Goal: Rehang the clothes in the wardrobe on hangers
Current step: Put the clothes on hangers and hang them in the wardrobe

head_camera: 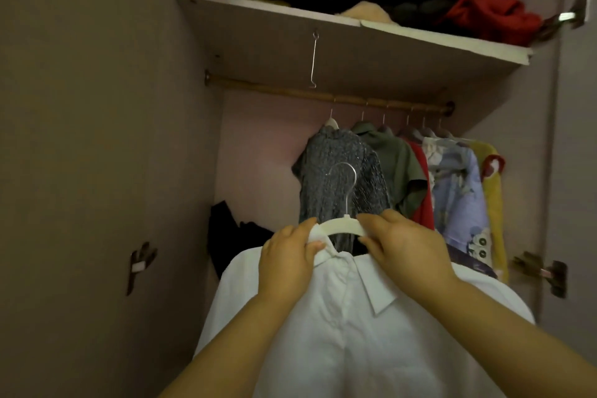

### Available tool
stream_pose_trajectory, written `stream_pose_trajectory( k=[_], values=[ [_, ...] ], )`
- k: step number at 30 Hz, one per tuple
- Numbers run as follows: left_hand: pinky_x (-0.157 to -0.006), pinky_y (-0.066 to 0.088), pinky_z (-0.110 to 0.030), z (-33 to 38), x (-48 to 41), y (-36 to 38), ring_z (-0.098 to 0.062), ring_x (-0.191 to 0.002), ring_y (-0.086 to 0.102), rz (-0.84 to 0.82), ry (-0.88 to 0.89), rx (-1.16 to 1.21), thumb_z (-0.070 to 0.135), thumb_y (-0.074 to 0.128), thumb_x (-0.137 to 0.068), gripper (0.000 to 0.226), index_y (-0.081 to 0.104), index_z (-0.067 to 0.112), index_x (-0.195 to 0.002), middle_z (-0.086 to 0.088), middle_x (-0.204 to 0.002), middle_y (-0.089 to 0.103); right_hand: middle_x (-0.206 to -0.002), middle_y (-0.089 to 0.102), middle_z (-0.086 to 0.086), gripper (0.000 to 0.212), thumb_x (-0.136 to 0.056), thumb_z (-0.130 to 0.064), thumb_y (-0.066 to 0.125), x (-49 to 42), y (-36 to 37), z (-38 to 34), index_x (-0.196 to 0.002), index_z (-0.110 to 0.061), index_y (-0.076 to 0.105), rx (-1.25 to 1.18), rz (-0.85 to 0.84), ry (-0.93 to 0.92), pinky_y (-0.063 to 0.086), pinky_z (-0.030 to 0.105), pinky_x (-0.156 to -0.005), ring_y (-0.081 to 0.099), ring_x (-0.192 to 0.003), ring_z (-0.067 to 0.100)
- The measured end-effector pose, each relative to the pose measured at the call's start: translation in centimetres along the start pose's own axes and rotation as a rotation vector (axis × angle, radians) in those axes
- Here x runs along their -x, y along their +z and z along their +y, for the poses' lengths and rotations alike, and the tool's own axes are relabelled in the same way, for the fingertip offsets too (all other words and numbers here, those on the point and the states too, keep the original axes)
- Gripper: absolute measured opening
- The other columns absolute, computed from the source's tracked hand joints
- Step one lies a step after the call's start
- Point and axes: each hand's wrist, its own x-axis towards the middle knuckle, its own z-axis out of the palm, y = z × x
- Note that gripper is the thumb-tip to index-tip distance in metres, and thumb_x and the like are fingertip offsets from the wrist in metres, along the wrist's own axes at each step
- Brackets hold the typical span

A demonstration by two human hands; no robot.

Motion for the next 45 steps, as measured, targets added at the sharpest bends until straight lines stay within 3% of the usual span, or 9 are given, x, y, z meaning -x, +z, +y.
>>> stream_pose_trajectory(
  k=[10,16,21,26,29,34,38,42,45],
  values=[
    [-0.079,0.034,-0.02,-8.0,-13.5,4.8,-0.012,-0.11,0.05,0.081,-0.027,0.002,0.035,0.048,-0.095,0.039,0.046,0.029,-0.133,0.007,-0.119,0.055,-0.104,0.046,-0.003,0.028,-0.097,-0.031,0.038,-16.5,8.3,0.9,-0.124,-0.033,0.046,0.019,0.077,-0.14,0.033,0.027,-0.052,0.056,-0.079,0.02],
    [-0.09,0.033,-0.017,-11.1,-22.8,6.6,-0.009,-0.119,0.043,0.131,0.038,-0.078,0.033,0.048,-0.095,0.048,0.035,0.03,-0.141,0.007,-0.137,0.046,-0.087,0.033,0.001,0.017,-0.09,-0.012,0.049,-27.9,10.0,2.0,-0.104,-0.018,0.055,0.069,0.163,-0.116,0.016,0.026,-0.043,0.04,-0.068,0.024],
    [-0.104,0.028,-0.022,-12.1,-28.4,7.3,-0.013,-0.135,0.031,0.122,0.052,-0.206,0.038,0.047,-0.095,0.059,0.022,0.027,-0.147,0.005,-0.15,0.03,-0.104,0.047,0.007,0.025,-0.088,-0.005,0.053,-35.1,9.6,3.1,-0.11,-0.013,0.059,0.071,0.247,-0.084,0.033,0.028,-0.056,0.058,-0.09,0.03],
    [-0.105,0.03,-0.023,-13.5,-31.0,7.8,-0.014,-0.132,0.034,0.133,0.044,-0.294,0.037,0.046,-0.096,0.059,0.021,0.025,-0.147,0.004,-0.148,0.031,-0.099,0.044,0.009,0.03,-0.089,-0.009,0.053,-40.2,9.9,3.2,-0.118,-0.006,0.058,0.076,0.269,-0.052,0.036,0.034,-0.062,0.057,-0.095,0.034],
    [-0.106,0.026,-0.022,-14.6,-31.2,8.0,-0.013,-0.134,0.032,0.117,0.024,-0.298,0.036,0.046,-0.096,0.059,0.02,0.024,-0.148,0.004,-0.149,0.028,-0.109,0.048,0.011,0.033,-0.089,-0.012,0.053,-42.0,10.8,3.3,-0.121,-0.006,0.057,0.053,0.251,-0.023,0.037,0.036,-0.065,0.057,-0.098,0.035],
    [-0.1,0.032,-0.022,-16.7,-30.0,8.7,-0.014,-0.127,0.038,0.1,-0.027,-0.298,0.038,0.047,-0.095,0.057,0.025,0.026,-0.146,0.003,-0.144,0.035,-0.117,0.05,0.01,0.032,-0.088,-0.003,0.048,-41.9,15.1,2.5,-0.118,-0.008,0.059,0.031,0.173,-0.009,0.036,0.034,-0.066,0.058,-0.102,0.031],
    [-0.103,0.031,-0.024,-17.7,-28.3,9.0,-0.016,-0.13,0.035,0.071,-0.093,-0.34,0.037,0.049,-0.094,0.059,0.024,0.024,-0.146,0.003,-0.145,0.033,-0.118,0.047,0.011,0.034,-0.089,-0.001,0.045,-40.3,17.5,2.2,-0.122,-0.007,0.052,0.058,0.229,-0.011,0.037,0.033,-0.064,0.054,-0.104,0.029],
    [-0.108,0.03,-0.03,-17.7,-26.2,8.7,-0.019,-0.132,0.033,0.014,-0.157,-0.373,0.037,0.049,-0.094,0.06,0.024,0.021,-0.147,-0.001,-0.148,0.032,-0.125,0.045,0.011,0.043,-0.09,-0.014,0.049,-37.9,18.4,1.9,-0.131,-0.009,0.042,0.059,0.216,-0.036,0.041,0.036,-0.081,0.046,-0.114,0.029],
    [-0.107,0.032,-0.034,-17.1,-24.0,8.1,-0.023,-0.132,0.033,-0.016,-0.197,-0.404,0.039,0.048,-0.094,0.06,0.025,0.022,-0.147,-0.003,-0.148,0.031,-0.141,0.034,0.012,0.049,-0.09,-0.024,0.052,-35.0,19.2,1.2,-0.137,-0.015,0.039,0.1,0.192,-0.106,0.022,0.047,-0.108,0.032,-0.13,0.033]
  ],
)
